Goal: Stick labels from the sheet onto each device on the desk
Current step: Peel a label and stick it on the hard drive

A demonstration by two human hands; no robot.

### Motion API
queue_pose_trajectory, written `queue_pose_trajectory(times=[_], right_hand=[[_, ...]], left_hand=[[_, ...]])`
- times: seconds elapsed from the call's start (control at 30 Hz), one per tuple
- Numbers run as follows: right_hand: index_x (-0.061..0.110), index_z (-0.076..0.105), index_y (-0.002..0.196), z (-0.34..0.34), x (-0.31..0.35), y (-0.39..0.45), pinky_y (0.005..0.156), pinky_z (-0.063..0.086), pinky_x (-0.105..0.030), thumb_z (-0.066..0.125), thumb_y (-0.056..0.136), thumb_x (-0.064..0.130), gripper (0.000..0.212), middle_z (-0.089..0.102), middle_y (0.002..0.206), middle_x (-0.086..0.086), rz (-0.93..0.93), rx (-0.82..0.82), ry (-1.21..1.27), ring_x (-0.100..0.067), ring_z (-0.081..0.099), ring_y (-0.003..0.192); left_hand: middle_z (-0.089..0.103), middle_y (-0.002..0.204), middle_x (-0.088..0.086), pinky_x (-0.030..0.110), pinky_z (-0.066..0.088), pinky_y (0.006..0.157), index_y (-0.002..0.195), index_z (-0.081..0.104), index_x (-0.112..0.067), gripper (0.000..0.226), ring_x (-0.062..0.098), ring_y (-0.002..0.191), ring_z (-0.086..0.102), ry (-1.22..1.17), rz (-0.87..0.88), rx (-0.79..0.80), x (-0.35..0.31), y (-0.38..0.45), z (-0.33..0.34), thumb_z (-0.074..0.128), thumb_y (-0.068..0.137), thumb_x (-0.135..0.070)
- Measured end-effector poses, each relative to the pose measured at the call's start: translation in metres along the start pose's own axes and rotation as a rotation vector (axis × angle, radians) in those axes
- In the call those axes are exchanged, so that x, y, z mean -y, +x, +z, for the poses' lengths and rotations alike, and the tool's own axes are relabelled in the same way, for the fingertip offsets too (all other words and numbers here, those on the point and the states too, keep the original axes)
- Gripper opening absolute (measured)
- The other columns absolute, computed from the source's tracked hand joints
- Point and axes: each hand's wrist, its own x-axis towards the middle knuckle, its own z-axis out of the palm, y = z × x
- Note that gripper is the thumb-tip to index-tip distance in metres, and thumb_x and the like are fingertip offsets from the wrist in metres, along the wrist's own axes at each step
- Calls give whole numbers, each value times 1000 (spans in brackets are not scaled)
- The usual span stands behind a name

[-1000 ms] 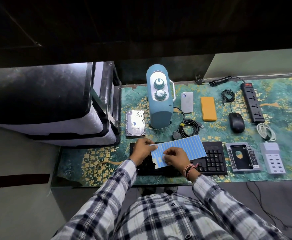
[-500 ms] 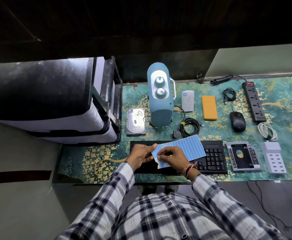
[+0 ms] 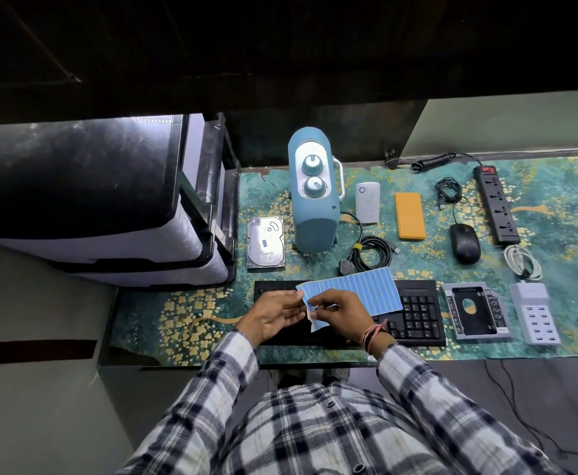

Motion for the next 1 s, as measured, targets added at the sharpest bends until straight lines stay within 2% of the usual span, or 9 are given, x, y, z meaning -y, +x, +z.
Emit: queue_pose_trajectory(times=[0.07, 0.13, 0.23, 0.33, 0.4, 0.47, 0.6, 0.83, 1.0], right_hand=[[13, 79, 94, 1, 0, 2, 79, 58, -25, 83, 75, 7, 20, 74, 91, -1, -15, -21, -16, -15, 70, 81], [11, 79, 95, 2, 0, 4, 79, 58, -26, 82, 77, 6, 19, 73, 91, -3, -29, -56, -30, -15, 70, 81], [7, 79, 95, 2, 1, 8, 79, 56, -25, 80, 78, 4, 17, 73, 90, -7, -41, -93, -35, -15, 69, 81], [4, 79, 95, 4, 2, 12, 78, 55, -20, 79, 78, 2, 17, 72, 90, -9, -48, -107, -35, -17, 68, 83], [4, 79, 96, 6, 3, 13, 78, 54, -18, 79, 79, 2, 17, 72, 89, -7, -59, -104, -40, -15, 68, 83], [6, 79, 96, 8, 4, 14, 78, 55, -20, 79, 79, 4, 17, 73, 89, -5, -71, -93, -50, -14, 69, 83], [7, 80, 91, 9, 3, 17, 73, 51, -13, 80, 79, 8, 12, 74, 88, -4, -76, -87, -61, -9, 68, 80], [11, 80, 88, 4, 2, 20, 76, 56, -25, 81, 80, 13, 9, 75, 87, 0, -94, -69, -106, -11, 70, 81], [12, 79, 83, 1, 4, 22, 74, 57, -27, 82, 79, 18, 8, 74, 83, 2, -108, -68, -129, -10, 69, 78]], left_hand=[[72, 100, 15, 34, 59, 86, 113, 63, 1, 23, 25, 92, 70, -45, 24, 45, 5, -1, -1, 69, 90, 0], [70, 118, 17, 34, 57, 93, 124, 62, 2, 39, 25, 106, 68, -56, 63, 97, 10, -3, -2, 64, 87, 15], [67, 129, 15, 34, 59, 87, 129, 62, -2, 63, 25, 106, 68, 12, 156, 161, 18, -3, -2, 60, 75, 31], [62, 132, 26, 35, 59, 80, 130, 61, -1, 66, 31, 106, 66, 93, 270, 105, 24, 1, -1, 66, 72, 29], [64, 127, 29, 35, 57, 83, 130, 62, 0, 58, 32, 106, 65, 142, 342, 37, 27, 2, -1, 70, 77, 21], [69, 114, 23, 33, 56, 86, 128, 63, -1, 50, 27, 101, 64, 182, 393, -15, 28, 1, -1, 71, 81, 16], [67, 91, 13, 27, 58, 77, 128, 63, 0, 51, 20, 83, 65, 214, 443, -64, 27, -1, -4, 72, 81, 15], [70, 109, 30, 37, 57, 86, 130, 60, 0, 52, 28, 94, 68, 243, 460, -73, 24, -5, -3, 72, 81, 15], [72, 105, 24, 30, 59, 79, 128, 61, 0, 49, 24, 89, 71, 280, 453, -89, 22, -5, -1, 71, 82, 16]])
